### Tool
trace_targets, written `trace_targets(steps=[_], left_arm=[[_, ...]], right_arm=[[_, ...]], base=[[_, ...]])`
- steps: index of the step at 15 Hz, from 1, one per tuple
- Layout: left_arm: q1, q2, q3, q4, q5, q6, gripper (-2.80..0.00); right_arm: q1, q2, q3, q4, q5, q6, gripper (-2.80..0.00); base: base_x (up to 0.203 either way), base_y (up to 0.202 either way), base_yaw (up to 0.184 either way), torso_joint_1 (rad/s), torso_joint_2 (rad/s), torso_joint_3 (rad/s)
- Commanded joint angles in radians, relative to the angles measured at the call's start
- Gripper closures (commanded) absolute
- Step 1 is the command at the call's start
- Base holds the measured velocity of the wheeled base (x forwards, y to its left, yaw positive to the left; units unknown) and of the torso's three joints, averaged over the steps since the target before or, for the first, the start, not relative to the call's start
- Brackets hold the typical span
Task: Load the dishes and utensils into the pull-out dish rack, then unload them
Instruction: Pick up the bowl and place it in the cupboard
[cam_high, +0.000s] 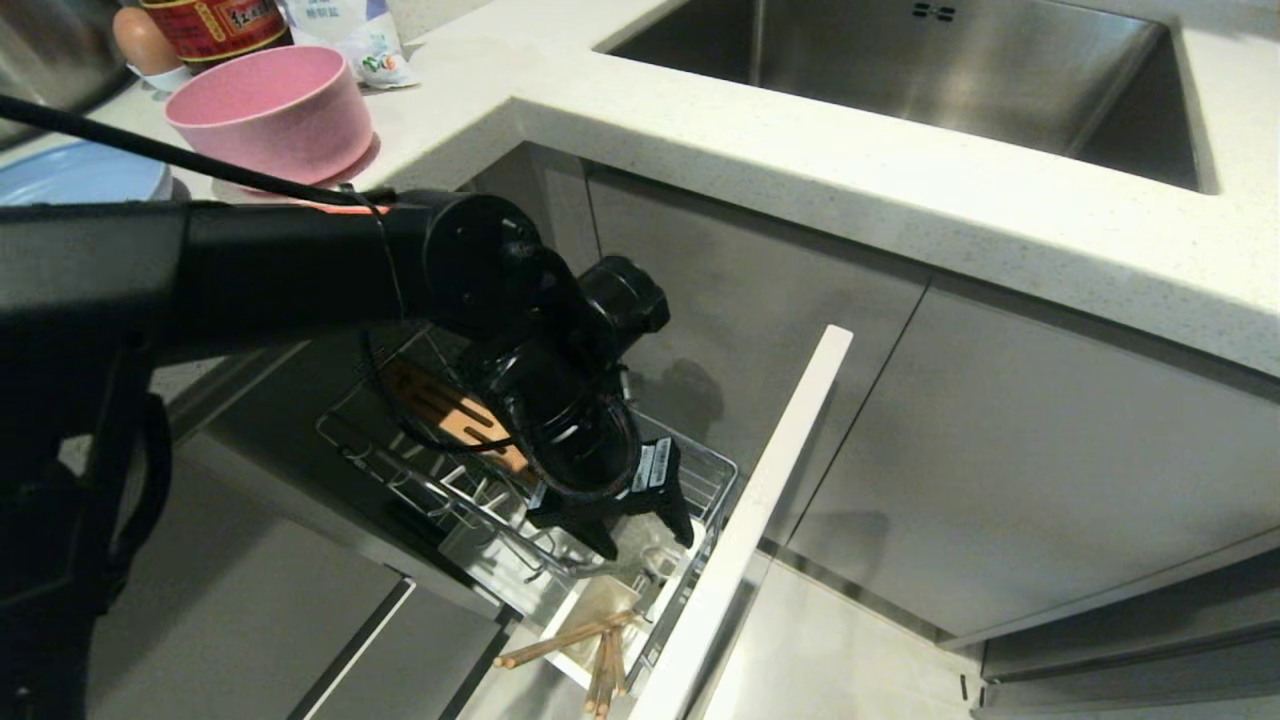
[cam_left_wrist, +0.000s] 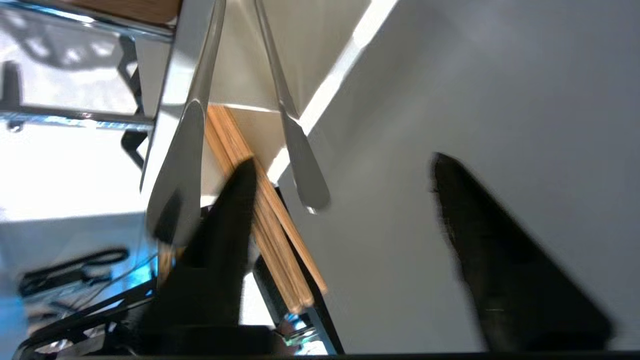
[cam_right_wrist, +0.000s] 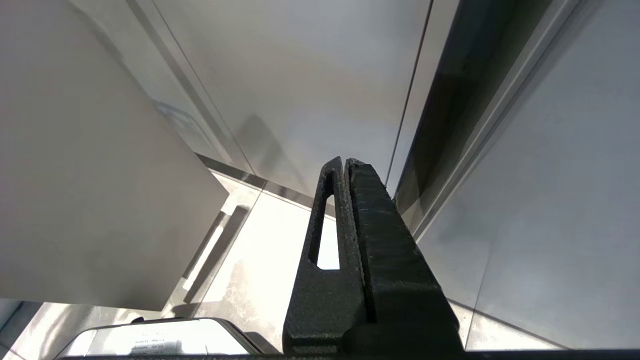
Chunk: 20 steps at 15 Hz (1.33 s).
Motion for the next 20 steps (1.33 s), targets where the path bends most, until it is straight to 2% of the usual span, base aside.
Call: trace_targets(steps=[1, 5, 7, 13, 17, 18, 20], left_arm=[[-0.001, -0.054, 0.0, 0.004, 0.005, -0.011, 0.0], [0.001, -0.146, 0.0, 0.007, 0.009, -0.017, 0.0], [0.002, -0.222, 0.0, 0.006, 0.035, -0.028, 0.0], [0.01, -0.462, 0.0, -0.013, 0.226, -0.041, 0.0], [0.07, -0.574, 0.0, -0.086, 0.362, -0.032, 0.0], [0.093, -0.598, 0.0, -0.107, 0.397, -0.019, 0.0], [0.128, -0.627, 0.0, -0.137, 0.419, 0.048, 0.0]], right_arm=[[0.0, -0.003, 0.0, -0.001, 0.0, 0.0, 0.0], [0.0, -0.004, 0.0, -0.001, 0.0, 0.0, 0.0], [-0.001, -0.003, 0.0, -0.001, 0.0, 0.0, 0.0], [0.0, -0.004, 0.0, -0.001, 0.0, 0.0, 0.0], [0.0, -0.004, 0.0, -0.001, 0.0, 0.0, 0.0], [0.0, -0.004, 0.0, -0.001, 0.0, 0.0, 0.0], [0.0, -0.003, 0.0, -0.001, 0.0, 0.0, 0.0]], base=[[0.0, 0.0, 0.0, 0.0, 0.0, 0.0], [0.0, 0.0, 0.0, 0.0, 0.0, 0.0], [0.0, 0.0, 0.0, 0.0, 0.0, 0.0], [0.0, 0.0, 0.0, 0.0, 0.0, 0.0], [0.0, 0.0, 0.0, 0.0, 0.0, 0.0], [0.0, 0.0, 0.0, 0.0, 0.0, 0.0], [0.0, 0.0, 0.0, 0.0, 0.0, 0.0]])
